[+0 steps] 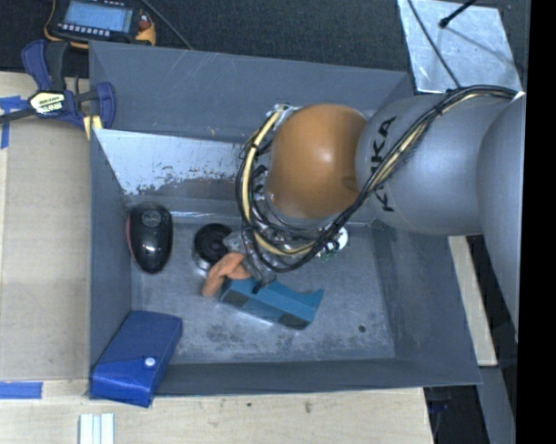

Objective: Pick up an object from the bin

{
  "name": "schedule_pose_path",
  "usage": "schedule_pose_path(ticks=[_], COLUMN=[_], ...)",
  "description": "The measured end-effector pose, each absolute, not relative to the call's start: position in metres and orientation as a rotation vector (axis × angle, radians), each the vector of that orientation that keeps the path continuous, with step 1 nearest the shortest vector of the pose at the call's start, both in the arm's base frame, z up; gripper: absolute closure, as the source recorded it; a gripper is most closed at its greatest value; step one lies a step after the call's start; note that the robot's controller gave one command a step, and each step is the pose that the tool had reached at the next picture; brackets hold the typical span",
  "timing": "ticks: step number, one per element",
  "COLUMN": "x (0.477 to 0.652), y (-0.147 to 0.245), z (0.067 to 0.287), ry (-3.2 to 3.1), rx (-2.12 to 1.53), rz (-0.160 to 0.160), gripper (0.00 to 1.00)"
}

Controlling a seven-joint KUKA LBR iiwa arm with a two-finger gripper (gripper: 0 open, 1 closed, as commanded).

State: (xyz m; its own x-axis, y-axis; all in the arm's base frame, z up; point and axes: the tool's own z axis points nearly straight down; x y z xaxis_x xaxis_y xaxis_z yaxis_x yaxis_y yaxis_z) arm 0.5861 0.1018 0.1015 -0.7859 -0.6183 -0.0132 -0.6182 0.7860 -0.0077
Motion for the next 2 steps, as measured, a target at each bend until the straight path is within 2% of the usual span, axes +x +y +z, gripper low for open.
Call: schedule_pose_path(ticks=[1,2], x=[0.581,0.568], y=[0.125,0.107], z=[0.150,0.145], ry=[2.964,2.917], rx=[-1.047,-1.107], rz=[0.001,-0.001], gripper=[1.00,1.00])
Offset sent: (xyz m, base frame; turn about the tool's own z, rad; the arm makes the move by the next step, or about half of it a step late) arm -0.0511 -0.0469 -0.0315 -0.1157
